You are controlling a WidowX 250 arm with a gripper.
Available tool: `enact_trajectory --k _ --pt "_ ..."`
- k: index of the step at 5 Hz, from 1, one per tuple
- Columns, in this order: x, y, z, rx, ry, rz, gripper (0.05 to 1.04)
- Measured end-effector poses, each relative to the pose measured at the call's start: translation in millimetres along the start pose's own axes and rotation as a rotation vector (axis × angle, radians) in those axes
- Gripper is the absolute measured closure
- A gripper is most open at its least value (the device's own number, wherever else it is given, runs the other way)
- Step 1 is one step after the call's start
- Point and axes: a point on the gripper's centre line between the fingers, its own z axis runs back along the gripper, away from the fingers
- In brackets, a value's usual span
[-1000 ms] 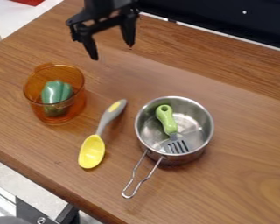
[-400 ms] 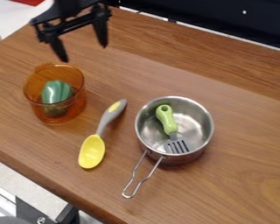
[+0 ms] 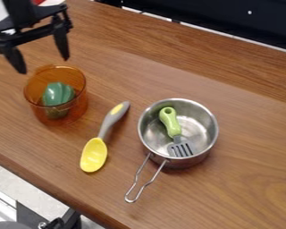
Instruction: Moves the orange basin to the upper side of the table
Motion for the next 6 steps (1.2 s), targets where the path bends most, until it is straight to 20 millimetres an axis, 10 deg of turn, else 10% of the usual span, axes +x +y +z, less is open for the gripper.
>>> enact_trajectory --k 2,5,6 --pt "-7.1 34.0 -19.3 0.029 -0.047 0.025 0.085" --pt "-13.9 30.5 -43.9 0.038 -0.132 0.053 0.128" --pt "-15.7 30.6 -49.9 0.076 -0.119 0.056 0.385"
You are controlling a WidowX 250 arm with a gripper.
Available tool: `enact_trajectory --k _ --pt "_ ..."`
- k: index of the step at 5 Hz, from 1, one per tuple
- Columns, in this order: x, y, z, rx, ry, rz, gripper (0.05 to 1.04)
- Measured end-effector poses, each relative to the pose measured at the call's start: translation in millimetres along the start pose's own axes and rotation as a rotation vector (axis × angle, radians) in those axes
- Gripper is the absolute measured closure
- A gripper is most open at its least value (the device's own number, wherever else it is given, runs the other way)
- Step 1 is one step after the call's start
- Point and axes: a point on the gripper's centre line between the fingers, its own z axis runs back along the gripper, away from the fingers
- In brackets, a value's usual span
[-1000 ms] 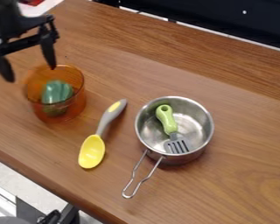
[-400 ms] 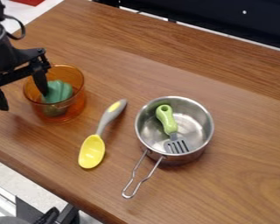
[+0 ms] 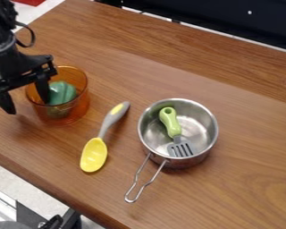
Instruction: Moves the orange basin to the upper side of the table
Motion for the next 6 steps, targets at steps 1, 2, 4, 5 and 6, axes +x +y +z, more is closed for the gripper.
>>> enact_trajectory --k 1,2,4,5,6 --pt "-0.6 -1.5 -3.6 0.023 0.001 0.010 0.677" --pt "-3.3 -2.1 -6.3 0.044 0.014 0.002 0.900" --pt "2.4 -7.9 4.5 0.047 0.061 0.040 1.019" --pt "9.7 -18.0 15.2 0.035 0.093 0.080 1.019" --pt "14.9 -38.9 24.6 0.008 0.119 0.131 1.019"
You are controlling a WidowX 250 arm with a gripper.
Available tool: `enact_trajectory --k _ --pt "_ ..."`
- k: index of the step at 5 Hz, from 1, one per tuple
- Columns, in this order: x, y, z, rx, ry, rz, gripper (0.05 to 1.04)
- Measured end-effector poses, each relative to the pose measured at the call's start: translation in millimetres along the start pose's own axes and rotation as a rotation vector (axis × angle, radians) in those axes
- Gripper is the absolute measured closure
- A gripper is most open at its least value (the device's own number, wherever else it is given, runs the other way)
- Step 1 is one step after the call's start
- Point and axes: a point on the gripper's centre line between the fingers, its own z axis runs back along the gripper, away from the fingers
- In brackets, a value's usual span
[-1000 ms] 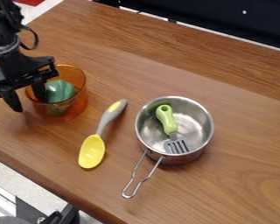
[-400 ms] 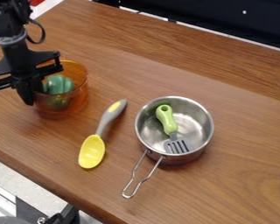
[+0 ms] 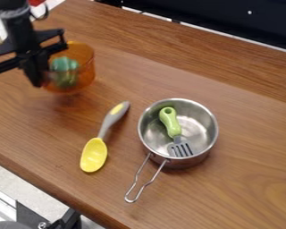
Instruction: Moves the orange basin to the upper side of the table
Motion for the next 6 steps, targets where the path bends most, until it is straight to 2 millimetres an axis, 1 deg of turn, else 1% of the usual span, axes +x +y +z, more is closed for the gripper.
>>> enact_trajectory --k 1,2,3,4,5,6 --pt "-2.5 -28.3 10.9 -0.031 0.038 0.048 1.019" --pt "-9.9 -60.3 5.5 -0.047 0.034 0.091 1.020" --pt "-21.1 -91.1 -2.4 -0.111 0.018 0.113 1.020" --pt "-28.3 -110.7 -15.1 -0.118 -0.007 0.128 1.020" --pt "-25.7 -129.9 -21.0 -0.128 -0.031 0.150 1.020" --pt "-12.7 -141.1 -27.6 -0.119 -0.050 0.222 1.020"
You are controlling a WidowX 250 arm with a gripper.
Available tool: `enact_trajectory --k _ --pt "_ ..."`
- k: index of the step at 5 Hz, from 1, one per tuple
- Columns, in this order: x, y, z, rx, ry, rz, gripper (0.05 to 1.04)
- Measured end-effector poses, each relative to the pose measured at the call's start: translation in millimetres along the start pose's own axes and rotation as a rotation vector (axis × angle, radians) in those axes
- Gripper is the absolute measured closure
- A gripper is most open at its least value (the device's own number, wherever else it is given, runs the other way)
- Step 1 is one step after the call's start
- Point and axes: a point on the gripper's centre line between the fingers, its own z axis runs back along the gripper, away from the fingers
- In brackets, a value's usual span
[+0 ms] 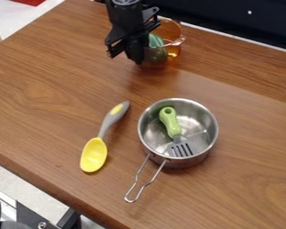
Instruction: Moves the orange basin to the upper side of the table
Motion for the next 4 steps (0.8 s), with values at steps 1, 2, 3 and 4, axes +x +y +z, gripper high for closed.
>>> enact_trajectory --k 1,2,3,4 --pt "4.4 -6.6 -1.1 0.000 -0.004 0.025 1.020" --pt "4.9 -5.8 -3.4 0.016 0.001 0.030 1.003" --pt "6.1 -7.5 -3.1 0.040 0.005 0.027 0.865" --pt "7.8 -11.4 0.7 0.036 0.005 0.021 0.636"
